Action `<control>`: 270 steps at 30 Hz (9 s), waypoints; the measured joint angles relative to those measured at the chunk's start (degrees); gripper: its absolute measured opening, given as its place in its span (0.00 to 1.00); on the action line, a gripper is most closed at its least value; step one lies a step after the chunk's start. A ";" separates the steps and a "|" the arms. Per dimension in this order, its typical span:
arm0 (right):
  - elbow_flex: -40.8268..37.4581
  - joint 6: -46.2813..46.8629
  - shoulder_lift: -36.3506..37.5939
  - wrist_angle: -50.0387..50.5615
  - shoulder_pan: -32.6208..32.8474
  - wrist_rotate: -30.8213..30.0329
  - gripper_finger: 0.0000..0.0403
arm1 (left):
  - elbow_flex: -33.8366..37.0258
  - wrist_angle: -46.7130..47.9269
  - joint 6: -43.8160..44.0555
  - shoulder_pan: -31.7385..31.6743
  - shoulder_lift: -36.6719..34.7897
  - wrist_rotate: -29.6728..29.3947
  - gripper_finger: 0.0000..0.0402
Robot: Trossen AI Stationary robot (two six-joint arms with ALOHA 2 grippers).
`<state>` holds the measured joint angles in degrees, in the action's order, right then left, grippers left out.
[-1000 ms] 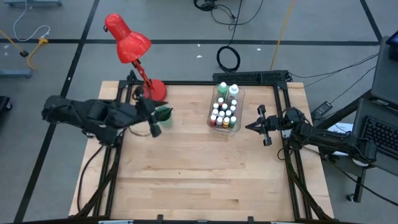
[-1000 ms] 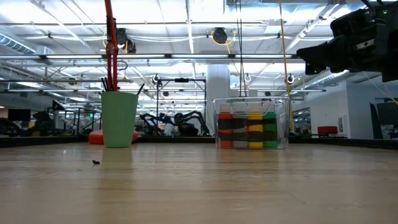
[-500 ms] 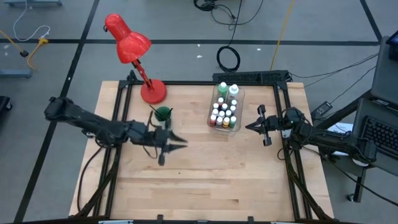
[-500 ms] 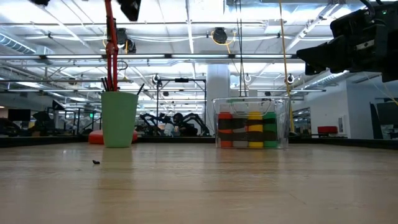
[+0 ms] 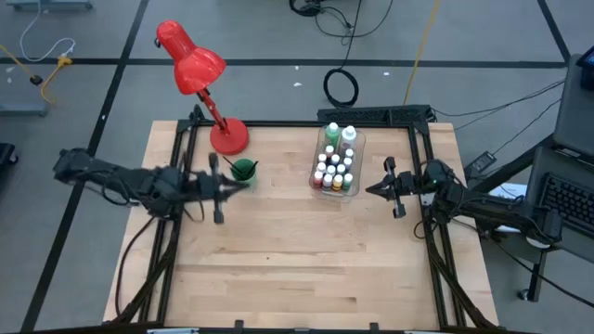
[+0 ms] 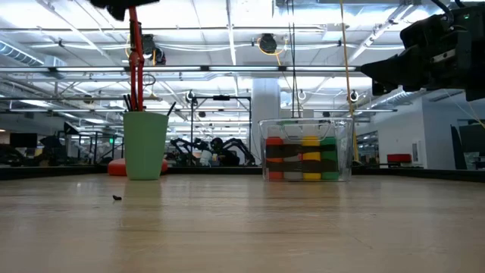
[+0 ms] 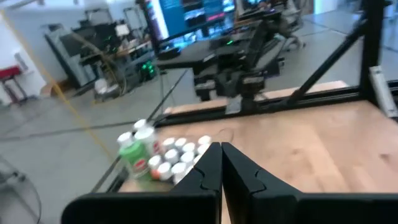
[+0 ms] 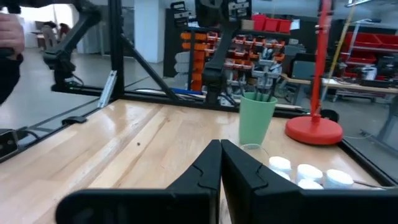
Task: Pick & Place Paint Supplies
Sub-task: Return to Home Position
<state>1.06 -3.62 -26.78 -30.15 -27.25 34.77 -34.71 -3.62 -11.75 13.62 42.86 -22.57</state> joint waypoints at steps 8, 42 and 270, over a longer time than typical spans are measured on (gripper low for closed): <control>0.00 3.24 2.39 -0.33 -3.70 7.03 0.01 | 13.19 -9.31 -2.86 -14.33 -11.30 16.25 0.00; 3.46 -3.56 19.97 22.42 25.20 -21.73 0.00 | 27.29 -0.94 -6.13 -14.09 -37.76 20.38 0.00; -0.28 -3.05 23.21 18.22 12.84 -25.71 0.00 | 33.78 -0.46 6.06 -29.10 -35.38 38.53 0.06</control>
<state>0.78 -6.68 -3.57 -11.92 -14.41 9.06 -0.93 -4.08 -5.69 -15.49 7.49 15.97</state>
